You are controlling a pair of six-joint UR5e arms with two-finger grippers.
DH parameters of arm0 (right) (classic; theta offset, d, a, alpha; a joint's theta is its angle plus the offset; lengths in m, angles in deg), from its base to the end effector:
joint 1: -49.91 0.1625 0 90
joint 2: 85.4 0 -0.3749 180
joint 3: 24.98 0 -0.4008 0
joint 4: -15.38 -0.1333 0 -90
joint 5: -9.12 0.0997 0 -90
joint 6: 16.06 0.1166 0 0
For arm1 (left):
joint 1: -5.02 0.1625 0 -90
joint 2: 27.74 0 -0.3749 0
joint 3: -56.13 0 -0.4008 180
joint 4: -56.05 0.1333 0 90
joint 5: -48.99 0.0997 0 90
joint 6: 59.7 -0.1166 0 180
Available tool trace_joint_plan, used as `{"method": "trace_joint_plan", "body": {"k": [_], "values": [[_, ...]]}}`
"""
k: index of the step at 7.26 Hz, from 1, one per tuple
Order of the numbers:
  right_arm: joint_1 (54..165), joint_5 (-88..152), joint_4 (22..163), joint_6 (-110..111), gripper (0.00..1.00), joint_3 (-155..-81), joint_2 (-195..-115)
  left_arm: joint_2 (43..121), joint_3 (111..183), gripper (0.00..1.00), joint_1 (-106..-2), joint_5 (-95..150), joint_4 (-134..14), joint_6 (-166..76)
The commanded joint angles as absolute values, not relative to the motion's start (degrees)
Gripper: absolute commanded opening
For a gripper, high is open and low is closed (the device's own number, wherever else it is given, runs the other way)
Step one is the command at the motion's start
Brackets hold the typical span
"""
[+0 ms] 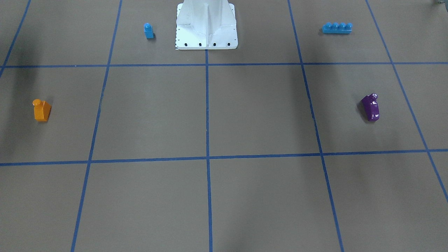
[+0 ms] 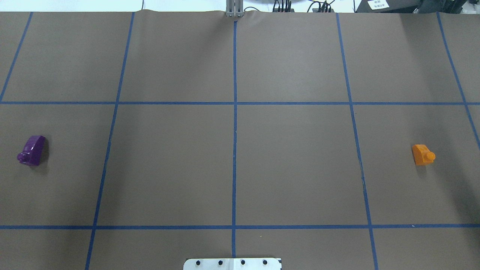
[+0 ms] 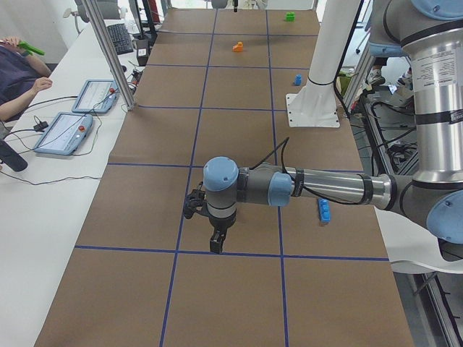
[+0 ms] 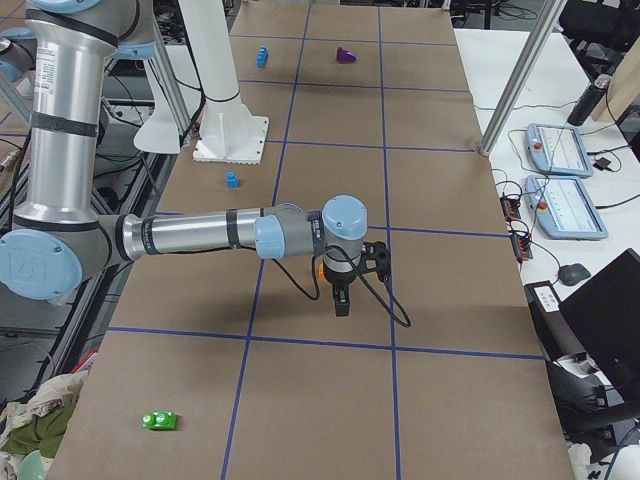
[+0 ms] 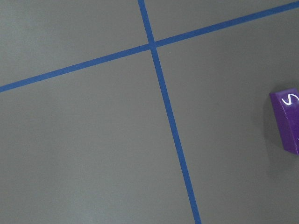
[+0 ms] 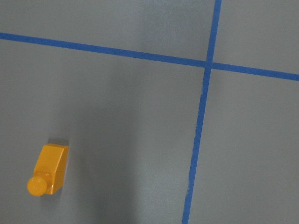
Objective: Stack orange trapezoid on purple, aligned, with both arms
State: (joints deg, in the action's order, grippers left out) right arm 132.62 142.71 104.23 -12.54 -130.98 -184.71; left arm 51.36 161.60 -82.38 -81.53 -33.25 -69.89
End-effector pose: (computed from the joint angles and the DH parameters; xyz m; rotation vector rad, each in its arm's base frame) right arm -0.0043 -0.4508 0.5558 0.0581 -0.7688 -0.1146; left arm -0.0378 -0.4363 0.5804 0.1116 0.7028 0.2376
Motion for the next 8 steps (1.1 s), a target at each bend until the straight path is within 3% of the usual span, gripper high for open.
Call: {"method": "trace_joint_plan", "body": {"k": [1,5,8], "values": [[132.6,143.1,104.2,-12.5,1.00,-131.1,-184.6,51.4,161.7,1.00,-82.4,-81.5,-33.4,-69.9],[132.5,143.1,104.1,-12.5,1.00,-132.0,-183.1,50.7,161.8,1.00,-82.4,-80.9,-34.4,-69.7],[132.6,141.7,93.8,-12.2,1.00,-131.4,-178.9,55.6,164.8,1.00,-82.4,-81.0,-35.3,-69.4]]}}
